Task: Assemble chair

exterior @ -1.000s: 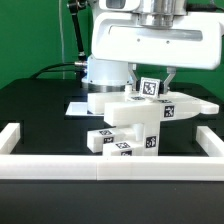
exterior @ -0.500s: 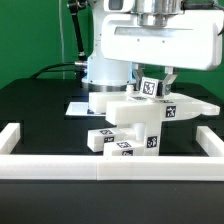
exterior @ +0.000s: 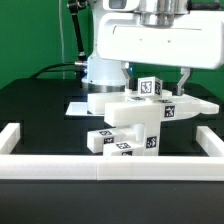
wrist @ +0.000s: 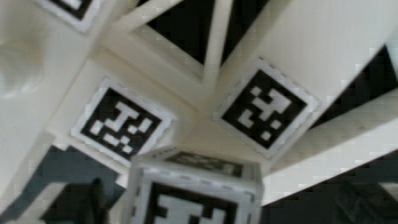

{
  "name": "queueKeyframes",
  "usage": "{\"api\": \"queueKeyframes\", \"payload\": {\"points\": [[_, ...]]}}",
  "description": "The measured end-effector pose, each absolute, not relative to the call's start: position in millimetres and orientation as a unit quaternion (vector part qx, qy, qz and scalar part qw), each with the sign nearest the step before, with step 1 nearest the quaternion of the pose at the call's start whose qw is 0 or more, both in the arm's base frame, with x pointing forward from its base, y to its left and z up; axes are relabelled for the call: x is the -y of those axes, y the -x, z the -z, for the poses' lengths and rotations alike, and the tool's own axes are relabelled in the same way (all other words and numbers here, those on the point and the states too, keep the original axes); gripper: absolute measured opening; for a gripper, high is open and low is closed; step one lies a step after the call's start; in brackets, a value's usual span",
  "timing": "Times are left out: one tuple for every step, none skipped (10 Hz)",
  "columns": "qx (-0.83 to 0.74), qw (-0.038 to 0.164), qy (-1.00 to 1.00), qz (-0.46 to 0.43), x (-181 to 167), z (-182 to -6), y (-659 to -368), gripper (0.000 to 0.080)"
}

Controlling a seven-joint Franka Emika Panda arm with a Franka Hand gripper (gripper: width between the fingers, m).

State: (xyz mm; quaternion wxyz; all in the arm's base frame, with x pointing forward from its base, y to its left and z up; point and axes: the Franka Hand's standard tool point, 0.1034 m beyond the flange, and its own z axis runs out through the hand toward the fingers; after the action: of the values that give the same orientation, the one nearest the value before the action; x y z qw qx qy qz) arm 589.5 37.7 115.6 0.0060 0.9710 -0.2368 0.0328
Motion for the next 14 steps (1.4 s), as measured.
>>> {"api": "queueKeyframes", "payload": {"points": [[0.191,0.007,-0.981,-0.032,-39.9,-115.5,-589.3,0.0647],[0.158,0.008,-0.987,-0.032,-40.6,-115.7,-589.2,0.0647],[0.120,0.009,-0.992,-0.031,-39.4,-115.6,-589.3,0.0648],[0.083,0.010,-0.996,-0.031,-38.7,-115.6,-589.4,0.0648],[0.048,0.011,-0.998,-0.031,-38.6,-115.7,-589.4,0.0648],[0.017,0.016,-0.999,-0.033,-40.0,-116.9,-589.6,0.0648],[-0.036,0.021,-0.998,-0.037,-39.7,-117.7,-590.2,0.0648],[-0.068,0.023,-0.997,-0.038,-38.6,-117.1,-590.1,0.0648],[-0.119,0.027,-0.992,-0.038,-36.6,-116.6,-590.1,0.0648],[-0.163,0.030,-0.985,-0.036,-35.8,-116.0,-589.4,0.0648],[-0.205,0.032,-0.978,-0.035,-35.6,-114.9,-588.3,0.0648],[-0.240,0.035,-0.969,-0.033,-34.6,-114.2,-587.4,0.0648],[-0.279,0.038,-0.959,-0.030,-33.1,-113.4,-586.5,0.0648],[-0.311,0.040,-0.949,-0.028,-31.6,-113.1,-586.1,0.0648]]}}
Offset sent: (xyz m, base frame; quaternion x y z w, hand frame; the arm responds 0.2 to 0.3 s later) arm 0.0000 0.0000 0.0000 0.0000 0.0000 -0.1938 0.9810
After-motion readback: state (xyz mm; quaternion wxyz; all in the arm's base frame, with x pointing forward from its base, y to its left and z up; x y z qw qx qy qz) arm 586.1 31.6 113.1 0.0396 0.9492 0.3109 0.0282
